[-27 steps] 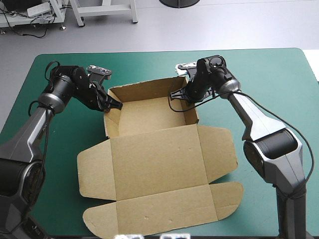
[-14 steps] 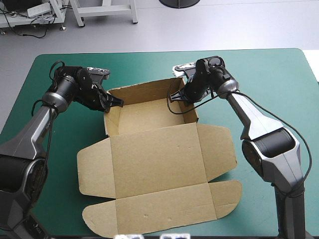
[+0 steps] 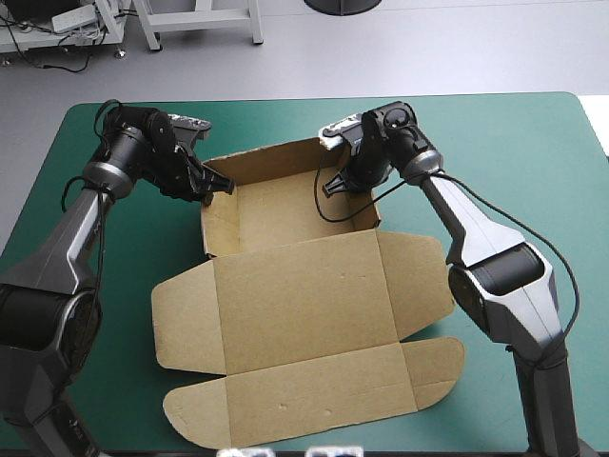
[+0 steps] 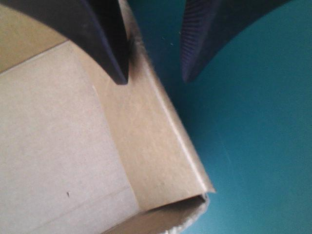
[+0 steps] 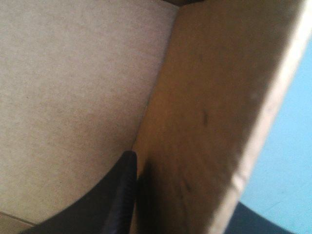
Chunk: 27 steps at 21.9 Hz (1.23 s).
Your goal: Fold the box
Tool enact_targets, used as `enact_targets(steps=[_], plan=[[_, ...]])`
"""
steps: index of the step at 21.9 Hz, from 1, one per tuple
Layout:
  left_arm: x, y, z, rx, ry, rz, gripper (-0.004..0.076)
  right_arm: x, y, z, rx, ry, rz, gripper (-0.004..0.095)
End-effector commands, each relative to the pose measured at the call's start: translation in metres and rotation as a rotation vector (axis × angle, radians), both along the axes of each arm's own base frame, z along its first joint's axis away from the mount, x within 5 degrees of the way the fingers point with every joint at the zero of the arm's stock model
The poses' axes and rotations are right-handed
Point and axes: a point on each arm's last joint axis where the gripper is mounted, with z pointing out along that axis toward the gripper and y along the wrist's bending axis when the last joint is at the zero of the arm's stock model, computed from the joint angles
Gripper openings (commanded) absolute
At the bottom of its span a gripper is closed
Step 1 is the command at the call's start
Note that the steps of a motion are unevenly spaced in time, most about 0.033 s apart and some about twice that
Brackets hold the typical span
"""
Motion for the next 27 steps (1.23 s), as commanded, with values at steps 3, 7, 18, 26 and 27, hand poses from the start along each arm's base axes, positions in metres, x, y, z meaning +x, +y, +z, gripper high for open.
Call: enact_targets(steps=[3,7,18,26,27], plan=[[-0.011,0.005,0.05,0.002,-0.11,-0.002,0.0272,-0.01,-0.013,0.074,0.025,-0.195,-0.004,0.0283],[-0.011,0.002,0.063,-0.038,-0.15,-0.006,0.0272,-0.01,-0.018,0.084,-0.012,-0.245,-0.015,0.0284],[-0.067,0.0,0.158,-0.24,-0.395,-0.037,0.0261,-0.012,-0.025,0.094,-0.055,-0.287,-0.034,0.0285],[-0.188,0.033,0.232,-0.183,-0.692,-0.025,0.0261,-0.017,-0.025,0.101,0.009,-0.275,-0.053,0.0285],[-0.198,0.036,0.234,-0.176,-0.709,-0.021,0.0261,-0.018,-0.026,0.103,0.011,-0.279,-0.053,0.0285]])
